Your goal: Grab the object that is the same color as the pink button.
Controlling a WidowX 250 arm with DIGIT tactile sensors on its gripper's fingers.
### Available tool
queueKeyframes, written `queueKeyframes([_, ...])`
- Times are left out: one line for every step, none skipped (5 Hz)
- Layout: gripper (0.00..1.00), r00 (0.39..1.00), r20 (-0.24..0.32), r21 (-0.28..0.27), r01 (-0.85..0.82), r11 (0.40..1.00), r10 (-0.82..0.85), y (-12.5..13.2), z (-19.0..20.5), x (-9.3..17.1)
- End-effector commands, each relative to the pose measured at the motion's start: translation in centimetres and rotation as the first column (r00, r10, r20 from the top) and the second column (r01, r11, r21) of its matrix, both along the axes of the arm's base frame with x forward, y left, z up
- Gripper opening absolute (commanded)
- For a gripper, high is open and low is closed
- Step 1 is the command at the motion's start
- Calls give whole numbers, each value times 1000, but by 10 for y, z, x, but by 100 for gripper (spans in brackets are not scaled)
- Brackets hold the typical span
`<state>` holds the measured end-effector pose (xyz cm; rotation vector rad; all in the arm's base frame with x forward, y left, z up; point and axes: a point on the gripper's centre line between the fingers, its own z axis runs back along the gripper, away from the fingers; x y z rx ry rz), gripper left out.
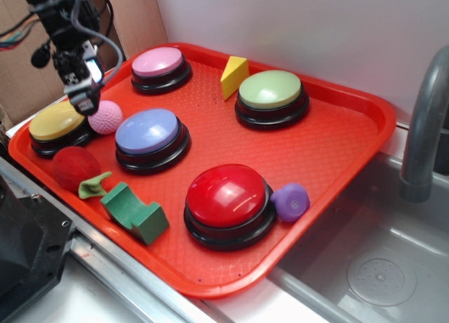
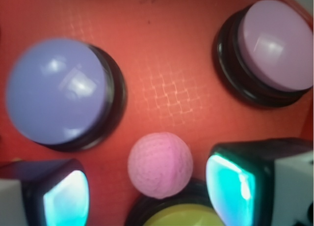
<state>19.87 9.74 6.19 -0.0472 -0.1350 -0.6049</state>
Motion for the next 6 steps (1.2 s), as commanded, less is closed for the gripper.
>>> queueKeyframes([100,999,-35,80,-36,996,39,19,-21,4])
queueKeyframes([100,997,-55,80,-46,996,51,16,-31,5])
queueKeyframes([98,998,-55,82,-26,996,31,12,-35,7])
queueKeyframes([0,998,-53,75,-20,997,24,8,-34,9])
queueKeyframes([0,998,-54,67,-29,997,33,8,-36,12])
queueKeyframes([0,998,-49,49,-38,998,40,6,-36,18])
